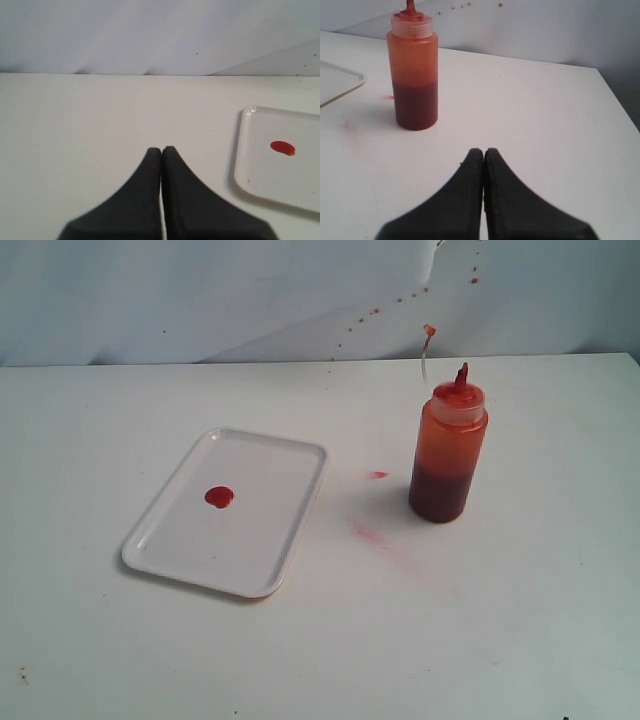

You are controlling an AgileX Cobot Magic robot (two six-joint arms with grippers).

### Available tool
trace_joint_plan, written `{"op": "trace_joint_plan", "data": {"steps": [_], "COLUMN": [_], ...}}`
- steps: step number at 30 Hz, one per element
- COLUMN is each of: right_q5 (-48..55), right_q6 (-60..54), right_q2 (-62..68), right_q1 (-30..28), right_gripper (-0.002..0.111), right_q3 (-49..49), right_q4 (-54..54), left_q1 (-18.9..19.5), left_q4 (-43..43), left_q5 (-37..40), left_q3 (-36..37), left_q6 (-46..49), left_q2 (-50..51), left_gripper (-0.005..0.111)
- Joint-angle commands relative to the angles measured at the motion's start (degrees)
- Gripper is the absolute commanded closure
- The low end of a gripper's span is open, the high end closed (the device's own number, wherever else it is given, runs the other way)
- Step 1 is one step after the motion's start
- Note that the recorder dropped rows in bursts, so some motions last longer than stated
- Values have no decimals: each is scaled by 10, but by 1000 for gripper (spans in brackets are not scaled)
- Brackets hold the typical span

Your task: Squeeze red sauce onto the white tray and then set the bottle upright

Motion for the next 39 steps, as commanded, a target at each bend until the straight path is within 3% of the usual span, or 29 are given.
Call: {"op": "trace_joint_plan", "data": {"steps": [1,39], "right_q5": [0,0], "right_q6": [2,11], "right_q2": [-4,-4], "right_q1": [-4,-32], "right_gripper": [108,108], "right_q3": [2,2], "right_q4": [4,6], "left_q1": [1,1], "left_q4": [-3,-3], "left_q5": [-3,-3], "left_q3": [3,3], "left_q6": [-3,-3], "left_q2": [-2,-2], "left_gripper": [106,106]}}
